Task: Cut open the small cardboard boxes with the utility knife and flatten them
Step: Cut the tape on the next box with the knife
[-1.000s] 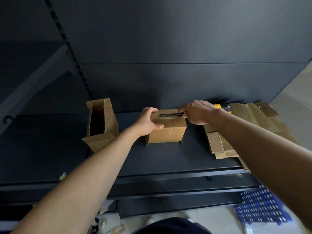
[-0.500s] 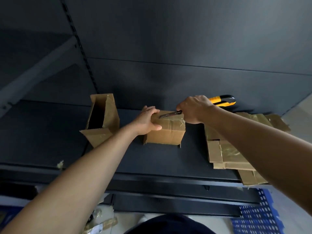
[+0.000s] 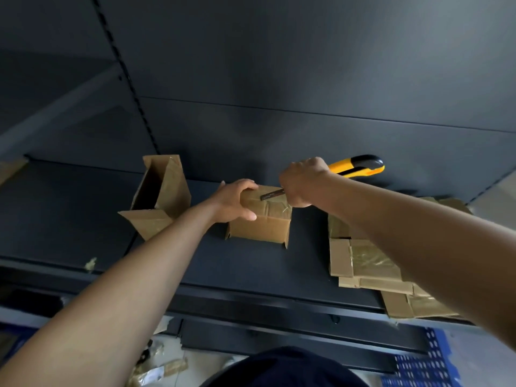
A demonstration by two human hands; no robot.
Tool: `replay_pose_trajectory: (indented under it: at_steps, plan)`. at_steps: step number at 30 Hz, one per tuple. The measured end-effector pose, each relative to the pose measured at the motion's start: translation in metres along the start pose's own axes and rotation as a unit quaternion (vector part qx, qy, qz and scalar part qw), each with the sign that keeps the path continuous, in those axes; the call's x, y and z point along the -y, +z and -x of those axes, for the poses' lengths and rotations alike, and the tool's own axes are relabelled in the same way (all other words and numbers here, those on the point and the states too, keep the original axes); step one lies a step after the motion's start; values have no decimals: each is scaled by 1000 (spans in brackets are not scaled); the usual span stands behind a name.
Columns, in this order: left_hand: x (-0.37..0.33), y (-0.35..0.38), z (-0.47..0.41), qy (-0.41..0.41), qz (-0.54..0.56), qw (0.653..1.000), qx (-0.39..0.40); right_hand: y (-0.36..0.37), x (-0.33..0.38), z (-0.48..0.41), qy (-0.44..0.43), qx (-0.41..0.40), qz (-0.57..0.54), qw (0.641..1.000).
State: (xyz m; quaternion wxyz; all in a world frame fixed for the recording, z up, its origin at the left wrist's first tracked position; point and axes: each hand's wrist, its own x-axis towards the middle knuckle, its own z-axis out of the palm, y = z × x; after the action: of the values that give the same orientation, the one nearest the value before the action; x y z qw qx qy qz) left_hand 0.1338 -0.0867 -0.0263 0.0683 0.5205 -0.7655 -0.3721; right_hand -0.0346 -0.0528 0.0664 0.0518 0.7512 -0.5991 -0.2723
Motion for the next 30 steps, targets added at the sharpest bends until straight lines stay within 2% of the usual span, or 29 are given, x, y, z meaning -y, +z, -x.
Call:
replay_pose_trajectory:
  at_steps: [3, 13, 17, 22, 24, 27, 28, 30]
  plan:
    - [-4, 1, 0, -16, -13, 1000, -6, 3, -1, -1, -7, -2, 0, 1000]
    - [-7, 1, -6, -44, -53, 998, -2, 13, -15, 6, 42, 79, -27, 996]
    - [-8, -1, -8, -46, -50, 998, 3, 22, -36, 12, 75, 117, -6, 990]
    - [-13, 0, -8, -36, -89, 995, 16, 50, -53, 24, 91, 195, 89, 973]
    - [-17, -2, -9, -23, -101, 994, 31, 57, -65, 27, 112, 174, 27, 978]
    - [-32, -5, -10, -49, -68, 996, 21, 61, -74, 19, 131, 81, -109, 982]
    - [-37, -3, -10, -64, -49, 997, -11, 62, -72, 13, 143, 61, -182, 971]
    - [-44, 5, -9, -106, -68, 987, -104, 62, -62, -2, 168, 49, -349, 920]
